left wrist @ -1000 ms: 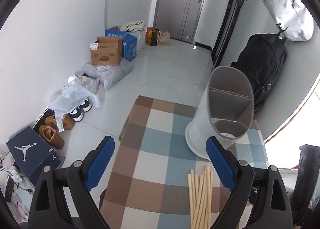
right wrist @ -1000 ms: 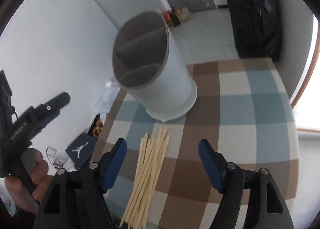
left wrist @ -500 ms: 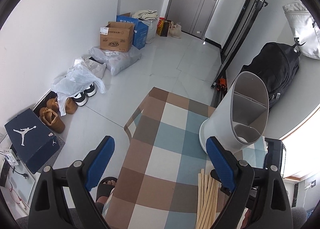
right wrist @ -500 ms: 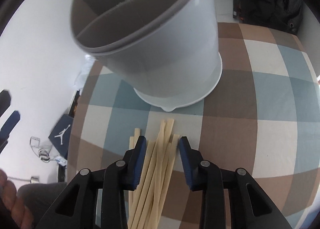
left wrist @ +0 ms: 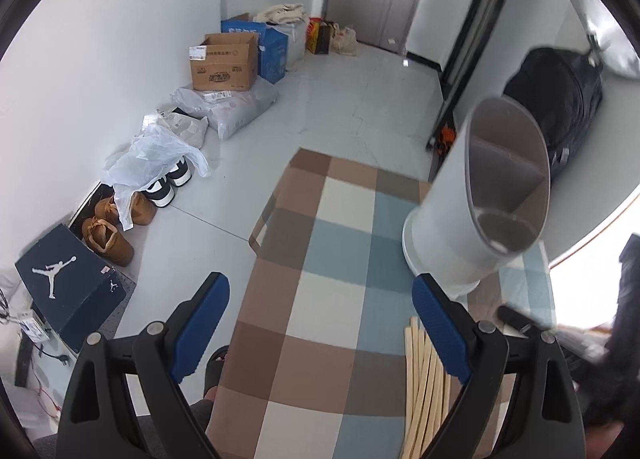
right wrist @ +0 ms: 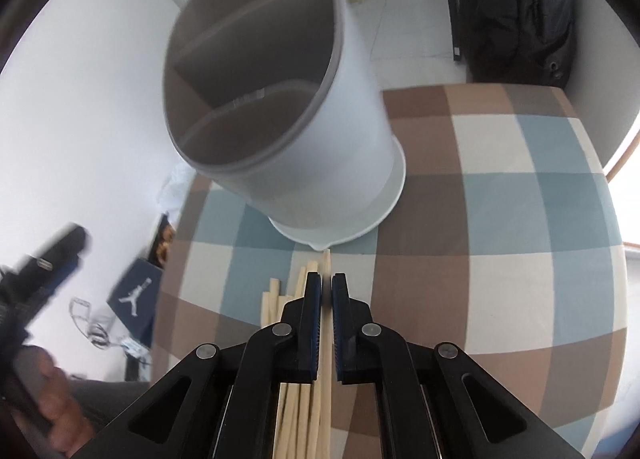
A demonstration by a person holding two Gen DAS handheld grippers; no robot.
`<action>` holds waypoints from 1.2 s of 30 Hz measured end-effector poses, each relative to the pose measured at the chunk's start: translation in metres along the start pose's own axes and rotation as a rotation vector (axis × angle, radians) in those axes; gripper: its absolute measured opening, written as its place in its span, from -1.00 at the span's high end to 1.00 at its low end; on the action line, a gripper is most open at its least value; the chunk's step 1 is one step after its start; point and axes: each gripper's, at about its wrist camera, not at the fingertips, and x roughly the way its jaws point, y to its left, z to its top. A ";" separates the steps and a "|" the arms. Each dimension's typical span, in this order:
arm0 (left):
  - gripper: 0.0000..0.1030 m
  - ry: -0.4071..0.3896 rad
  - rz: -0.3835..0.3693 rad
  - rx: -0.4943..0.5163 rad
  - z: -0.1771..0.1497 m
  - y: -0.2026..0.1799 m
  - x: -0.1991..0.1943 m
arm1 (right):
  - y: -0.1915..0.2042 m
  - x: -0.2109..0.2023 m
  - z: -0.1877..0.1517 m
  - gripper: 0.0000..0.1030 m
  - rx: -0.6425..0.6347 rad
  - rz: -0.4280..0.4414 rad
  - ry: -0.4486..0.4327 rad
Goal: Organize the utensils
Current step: 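Lift the chopsticks with the right gripper while the left gripper approaches the pile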
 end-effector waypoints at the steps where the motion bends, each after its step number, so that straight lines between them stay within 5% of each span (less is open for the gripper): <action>1: -0.75 0.009 0.007 0.016 -0.002 -0.002 0.002 | -0.003 -0.009 0.005 0.91 0.006 0.016 -0.019; 10: -0.75 0.300 -0.067 0.208 -0.044 -0.033 0.024 | -0.020 -0.077 0.009 0.91 -0.012 0.101 -0.153; 16: -0.75 0.432 0.018 0.286 -0.063 -0.041 0.038 | -0.032 -0.090 0.001 0.91 0.000 0.152 -0.201; 28: -0.75 0.450 0.053 0.279 -0.062 -0.045 0.033 | -0.043 -0.100 0.001 0.91 0.023 0.186 -0.227; 36: -0.75 0.420 -0.004 0.286 -0.068 -0.062 0.022 | -0.047 -0.101 -0.002 0.91 0.040 0.206 -0.226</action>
